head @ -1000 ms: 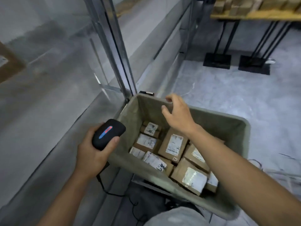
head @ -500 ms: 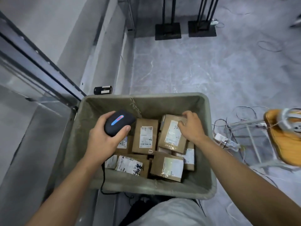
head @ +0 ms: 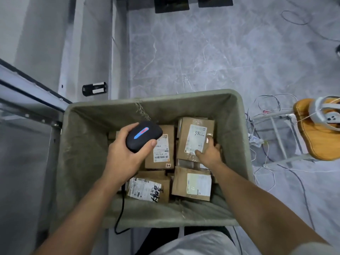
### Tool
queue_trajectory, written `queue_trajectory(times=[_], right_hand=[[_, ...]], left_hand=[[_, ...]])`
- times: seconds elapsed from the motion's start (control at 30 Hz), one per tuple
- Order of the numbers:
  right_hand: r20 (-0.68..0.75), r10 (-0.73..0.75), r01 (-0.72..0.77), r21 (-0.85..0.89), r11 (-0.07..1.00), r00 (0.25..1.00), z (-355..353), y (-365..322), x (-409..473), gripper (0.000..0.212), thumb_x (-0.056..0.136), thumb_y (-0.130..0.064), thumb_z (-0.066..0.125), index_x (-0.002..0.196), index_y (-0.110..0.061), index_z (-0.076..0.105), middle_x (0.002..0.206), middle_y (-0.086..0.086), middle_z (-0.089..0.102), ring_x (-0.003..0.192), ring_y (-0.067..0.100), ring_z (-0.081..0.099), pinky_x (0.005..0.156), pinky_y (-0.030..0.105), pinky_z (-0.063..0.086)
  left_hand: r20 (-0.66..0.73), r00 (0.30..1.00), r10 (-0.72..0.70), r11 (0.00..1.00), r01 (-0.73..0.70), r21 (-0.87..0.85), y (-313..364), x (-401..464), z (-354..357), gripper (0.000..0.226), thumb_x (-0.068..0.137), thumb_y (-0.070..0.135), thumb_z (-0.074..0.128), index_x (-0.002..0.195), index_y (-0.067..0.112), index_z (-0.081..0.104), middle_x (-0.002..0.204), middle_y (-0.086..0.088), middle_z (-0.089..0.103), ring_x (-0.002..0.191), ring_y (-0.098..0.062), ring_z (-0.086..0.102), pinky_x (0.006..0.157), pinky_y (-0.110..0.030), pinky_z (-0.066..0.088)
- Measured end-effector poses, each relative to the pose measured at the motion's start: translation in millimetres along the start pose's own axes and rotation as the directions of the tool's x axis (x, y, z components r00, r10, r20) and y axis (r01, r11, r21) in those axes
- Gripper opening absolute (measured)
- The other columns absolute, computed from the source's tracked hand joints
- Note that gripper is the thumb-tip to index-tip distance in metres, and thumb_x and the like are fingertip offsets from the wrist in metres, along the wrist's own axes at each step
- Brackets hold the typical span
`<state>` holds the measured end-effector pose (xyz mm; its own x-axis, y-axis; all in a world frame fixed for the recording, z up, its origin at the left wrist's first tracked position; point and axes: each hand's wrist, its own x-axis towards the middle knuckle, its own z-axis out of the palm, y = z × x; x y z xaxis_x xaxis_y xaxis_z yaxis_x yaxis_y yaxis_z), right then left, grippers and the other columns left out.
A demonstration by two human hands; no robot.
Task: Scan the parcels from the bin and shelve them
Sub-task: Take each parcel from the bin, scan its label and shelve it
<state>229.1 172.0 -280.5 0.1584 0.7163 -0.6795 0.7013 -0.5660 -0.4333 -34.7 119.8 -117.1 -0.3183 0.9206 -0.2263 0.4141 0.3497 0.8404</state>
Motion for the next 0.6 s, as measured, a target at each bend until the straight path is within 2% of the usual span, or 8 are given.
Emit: queue_trajectory(times=[0.1,0.17,0.3,0.37,0.4,0.47,0.53,0.6], right_hand=[[-0.008,0.014,-0.014,-0.017,1.0,1.0,9.7,4.6,8.5,0.099,0.078,-0.041,0.078,0.147,-0.046,0.007,0.142,0.017,0.033,0.135,0.04,0.034,0.111,0.055,0.037],[0.004,0.001,0.0,-0.018,1.0,1.0,13.9,6.3,10.2,0.105,0.075,-0.042,0.08,0.146,-0.05,0.003,0.141,0.017,0.035,0.135,0.038,0.029,0.111,0.055,0.035],[0.004,-0.032,0.032,-0.01,0.999,0.999,12.2,2.0,11.5,0.106,0.079,-0.032,0.083,0.151,-0.048,0.008,0.143,0.016,0.032,0.135,0.036,0.028,0.114,0.051,0.032],[0.018,-0.055,0.054,0.054,0.997,0.998,10.4,-2.1,12.2,0.102,0.081,-0.02,0.085,0.153,-0.045,0.016,0.148,0.015,0.024,0.134,0.039,0.039,0.114,0.049,0.035],[0.021,-0.071,0.069,0.078,0.995,0.997,8.8,-4.7,11.8,0.101,0.082,-0.014,0.084,0.153,-0.044,0.019,0.15,0.015,0.022,0.132,0.04,0.045,0.113,0.047,0.037],[0.014,-0.103,0.101,0.089,0.991,0.995,5.0,-10.6,9.7,0.097,0.082,-0.011,0.083,0.152,-0.044,0.025,0.149,0.014,0.023,0.131,0.04,0.048,0.113,0.046,0.038],[0.002,-0.147,0.146,0.103,0.984,0.989,-0.5,-16.3,7.7,0.095,0.081,-0.014,0.085,0.151,-0.046,0.03,0.145,0.013,0.029,0.132,0.037,0.048,0.115,0.044,0.037],[-0.01,-0.182,0.182,0.143,0.973,0.983,-7.7,-20.7,3.1,0.094,0.079,-0.017,0.087,0.15,-0.044,0.034,0.14,0.011,0.033,0.129,0.032,0.049,0.115,0.039,0.036]], left_hand=[[0.004,1.0,-0.012,1.0,0.012,0.007,-0.9,1.7,1.4,0.065,0.063,0.061,0.081,0.122,0.044,0.06,0.111,0.021,0.069,0.097,0.002,0.067,0.089,-0.038,0.059],[0.005,1.0,-0.018,1.0,0.018,0.013,-2.2,2.3,1.2,0.065,0.063,0.06,0.08,0.123,0.043,0.06,0.11,0.023,0.069,0.098,0.008,0.066,0.088,-0.03,0.057],[0.011,0.999,-0.042,0.999,0.043,-0.018,-4.4,3.8,-0.1,0.068,0.061,0.066,0.077,0.123,0.043,0.06,0.109,0.024,0.07,0.098,0.005,0.067,0.086,-0.029,0.057],[0.009,0.999,-0.046,0.999,0.046,-0.021,-4.1,3.8,-0.3,0.067,0.062,0.061,0.081,0.123,0.043,0.06,0.11,0.022,0.07,0.099,0.006,0.067,0.085,-0.025,0.057],[0.008,0.999,-0.05,0.998,0.05,-0.025,-4.6,3.9,-0.5,0.064,0.064,0.058,0.082,0.122,0.043,0.06,0.109,0.022,0.071,0.098,0.005,0.067,0.086,-0.025,0.057],[0.004,0.998,-0.067,0.997,0.067,-0.042,-5.7,3.5,-1.2,0.063,0.064,0.06,0.083,0.121,0.045,0.061,0.107,0.023,0.071,0.096,-0.001,0.07,0.086,-0.036,0.06],[-0.009,0.997,-0.075,0.996,0.074,-0.056,-7.1,2.6,-3.2,0.063,0.063,0.063,0.081,0.121,0.048,0.061,0.108,0.024,0.071,0.095,-0.009,0.072,0.084,-0.047,0.062],[-0.031,0.997,-0.072,0.996,0.07,-0.062,-7.1,0.9,-6.5,0.062,0.063,0.064,0.081,0.12,0.049,0.061,0.108,0.024,0.071,0.095,-0.012,0.073,0.085,-0.05,0.061]])
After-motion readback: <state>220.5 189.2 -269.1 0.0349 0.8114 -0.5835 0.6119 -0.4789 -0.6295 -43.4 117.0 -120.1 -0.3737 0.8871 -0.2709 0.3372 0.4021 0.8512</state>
